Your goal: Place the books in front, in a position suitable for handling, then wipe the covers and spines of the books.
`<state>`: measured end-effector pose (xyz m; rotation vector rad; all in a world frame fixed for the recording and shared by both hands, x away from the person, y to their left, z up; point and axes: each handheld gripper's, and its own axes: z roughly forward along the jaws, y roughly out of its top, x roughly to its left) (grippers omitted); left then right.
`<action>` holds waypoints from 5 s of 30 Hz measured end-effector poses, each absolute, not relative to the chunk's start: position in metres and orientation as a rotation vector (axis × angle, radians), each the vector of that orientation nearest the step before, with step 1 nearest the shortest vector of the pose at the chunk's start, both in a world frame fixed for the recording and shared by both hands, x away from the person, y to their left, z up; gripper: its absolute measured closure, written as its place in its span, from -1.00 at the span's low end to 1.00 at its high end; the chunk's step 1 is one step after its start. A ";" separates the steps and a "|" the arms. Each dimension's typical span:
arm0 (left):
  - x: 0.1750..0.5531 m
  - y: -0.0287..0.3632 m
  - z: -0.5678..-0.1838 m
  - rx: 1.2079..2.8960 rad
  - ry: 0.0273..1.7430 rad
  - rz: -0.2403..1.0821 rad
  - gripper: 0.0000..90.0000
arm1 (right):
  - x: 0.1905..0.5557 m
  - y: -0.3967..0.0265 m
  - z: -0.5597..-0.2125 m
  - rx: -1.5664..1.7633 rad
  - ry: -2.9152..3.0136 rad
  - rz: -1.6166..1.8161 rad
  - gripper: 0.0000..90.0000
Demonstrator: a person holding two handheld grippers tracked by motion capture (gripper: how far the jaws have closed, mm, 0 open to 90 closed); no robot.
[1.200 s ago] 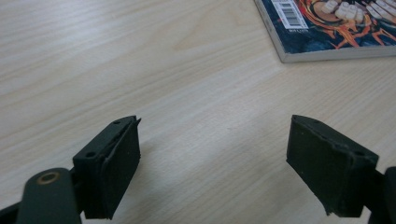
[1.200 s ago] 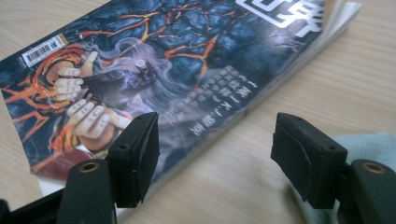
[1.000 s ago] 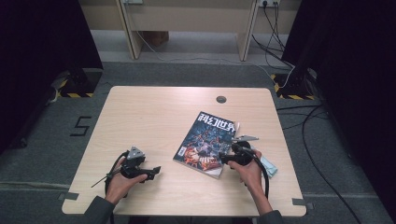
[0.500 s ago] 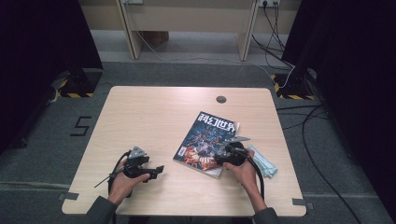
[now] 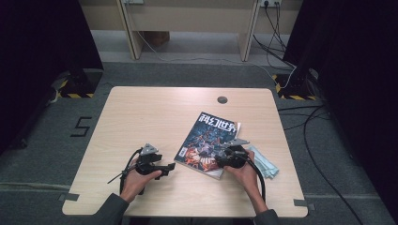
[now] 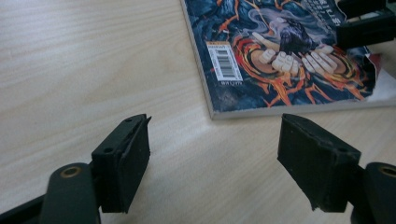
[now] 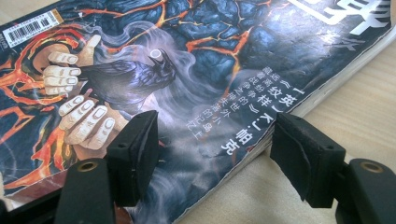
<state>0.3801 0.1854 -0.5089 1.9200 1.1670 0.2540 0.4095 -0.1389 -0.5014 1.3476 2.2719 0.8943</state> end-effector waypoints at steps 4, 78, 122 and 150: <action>0.389 0.178 -0.510 1.921 1.174 0.265 -0.42 | 0.408 -0.139 -0.502 1.360 2.276 0.922 -0.27; 0.343 0.169 -0.506 2.036 1.077 0.186 -0.33 | 0.406 -0.130 -0.490 1.333 2.404 1.018 -0.23; 0.336 0.230 -0.505 2.115 1.124 0.312 -0.54 | 0.369 -0.261 -0.464 1.379 2.182 0.893 -0.01; 0.337 0.233 -0.510 2.173 1.168 0.371 -0.56 | 0.376 -0.270 -0.483 1.405 2.236 0.867 0.14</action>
